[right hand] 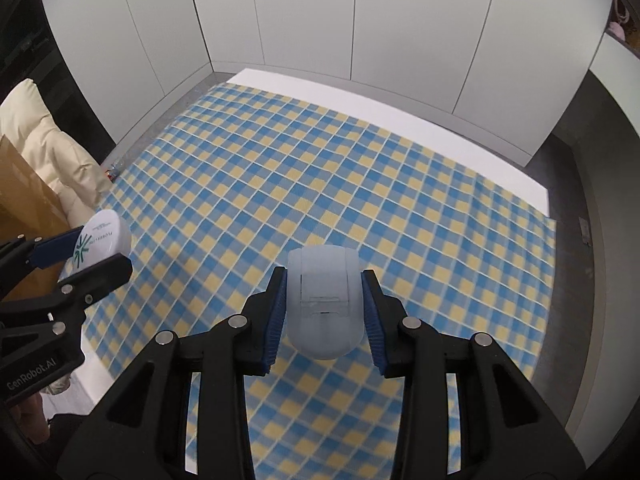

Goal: Organize objects
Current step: 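Lift the white compact with the left gripper while the right lifts the grey case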

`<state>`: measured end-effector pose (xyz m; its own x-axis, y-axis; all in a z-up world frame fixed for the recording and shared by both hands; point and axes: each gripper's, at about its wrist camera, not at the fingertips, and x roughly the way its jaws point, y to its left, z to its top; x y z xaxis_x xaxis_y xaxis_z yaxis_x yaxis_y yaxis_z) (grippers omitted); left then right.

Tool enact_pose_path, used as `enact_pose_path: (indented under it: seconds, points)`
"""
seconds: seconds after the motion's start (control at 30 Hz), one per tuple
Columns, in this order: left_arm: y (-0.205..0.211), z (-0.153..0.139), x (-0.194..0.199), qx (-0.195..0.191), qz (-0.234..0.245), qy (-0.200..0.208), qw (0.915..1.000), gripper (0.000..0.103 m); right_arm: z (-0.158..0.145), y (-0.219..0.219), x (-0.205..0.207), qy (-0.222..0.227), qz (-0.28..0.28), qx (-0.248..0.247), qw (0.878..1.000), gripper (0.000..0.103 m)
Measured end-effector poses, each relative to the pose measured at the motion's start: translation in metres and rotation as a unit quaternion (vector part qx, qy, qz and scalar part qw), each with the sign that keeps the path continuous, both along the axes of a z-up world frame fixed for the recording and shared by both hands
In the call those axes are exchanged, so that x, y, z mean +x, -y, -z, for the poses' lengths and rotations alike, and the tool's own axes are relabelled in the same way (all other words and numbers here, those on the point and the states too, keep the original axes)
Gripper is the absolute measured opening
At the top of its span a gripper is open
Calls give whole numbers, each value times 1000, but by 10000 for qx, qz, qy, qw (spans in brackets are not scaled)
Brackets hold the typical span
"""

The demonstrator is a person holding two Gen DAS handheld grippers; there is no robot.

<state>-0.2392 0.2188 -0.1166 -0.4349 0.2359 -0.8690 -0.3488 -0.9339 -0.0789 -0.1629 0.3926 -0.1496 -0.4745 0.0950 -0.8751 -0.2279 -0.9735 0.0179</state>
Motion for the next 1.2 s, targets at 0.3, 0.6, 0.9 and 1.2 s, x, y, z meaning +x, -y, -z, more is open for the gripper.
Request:
enact_pose_path:
  seconds: [0.3, 0.6, 0.9, 1.2]
  points:
    - [2, -43, 34, 43, 132, -189, 9997, 57, -48, 3, 36, -135, 170, -98, 9997, 37]
    - [9, -78, 74, 143, 267, -393, 9988, 57, -87, 20, 82, -303, 282, -73, 9991, 37]
    - [13, -101, 111, 264, 341, -532, 9977, 57, -110, 26, 121, -397, 344, -26, 9986, 37]
    - [21, -113, 142, 427, 384, -552, 9968, 57, -123, 39, 160, -409, 292, 280, 9983, 37]
